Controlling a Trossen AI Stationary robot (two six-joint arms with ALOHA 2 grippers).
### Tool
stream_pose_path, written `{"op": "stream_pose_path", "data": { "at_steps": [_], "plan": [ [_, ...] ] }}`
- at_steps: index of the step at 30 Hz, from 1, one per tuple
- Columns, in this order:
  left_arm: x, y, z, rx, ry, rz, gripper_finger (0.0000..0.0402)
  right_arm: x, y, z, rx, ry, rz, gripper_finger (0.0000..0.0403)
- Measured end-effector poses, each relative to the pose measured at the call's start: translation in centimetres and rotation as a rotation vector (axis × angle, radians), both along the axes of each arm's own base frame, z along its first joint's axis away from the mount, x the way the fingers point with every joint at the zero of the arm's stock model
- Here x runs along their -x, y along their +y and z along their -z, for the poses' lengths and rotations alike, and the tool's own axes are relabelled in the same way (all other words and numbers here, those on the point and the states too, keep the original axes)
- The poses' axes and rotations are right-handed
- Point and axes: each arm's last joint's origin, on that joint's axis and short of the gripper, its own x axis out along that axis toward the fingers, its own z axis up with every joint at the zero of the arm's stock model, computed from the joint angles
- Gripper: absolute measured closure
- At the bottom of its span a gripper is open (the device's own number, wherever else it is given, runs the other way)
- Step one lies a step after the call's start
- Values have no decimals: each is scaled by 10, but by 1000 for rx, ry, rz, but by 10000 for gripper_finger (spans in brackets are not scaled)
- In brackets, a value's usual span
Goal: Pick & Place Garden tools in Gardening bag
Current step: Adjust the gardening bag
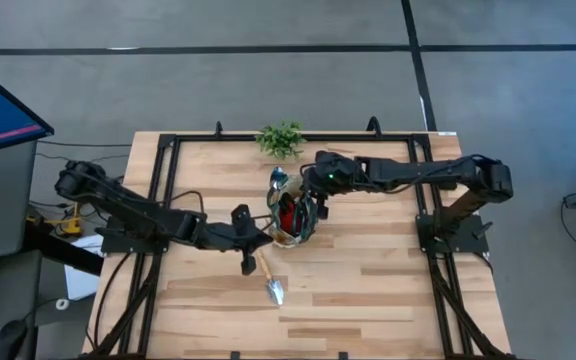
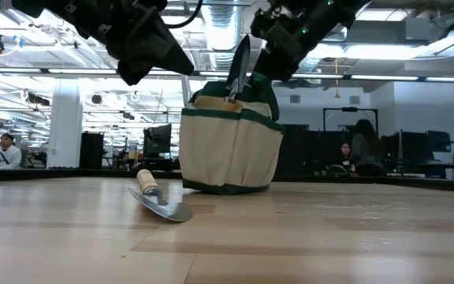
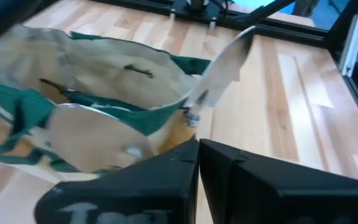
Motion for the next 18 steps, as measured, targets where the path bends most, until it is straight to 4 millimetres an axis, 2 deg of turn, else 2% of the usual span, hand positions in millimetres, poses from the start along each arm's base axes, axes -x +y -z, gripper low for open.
{"op": "stream_pose_path", "data": {
  "at_steps": [5, 9, 18],
  "plan": [
    [-5, -5, 7, 35, -11, -1, 399, -7, -12, 6, -30, -5, -18, 403],
    [-9, -6, 15, 36, 9, -10, 399, -10, -21, 19, -29, 41, -14, 403],
    [-19, 16, 28, 19, 57, -97, 399, -13, -27, 35, -68, 91, -26, 403]
  ]
}}
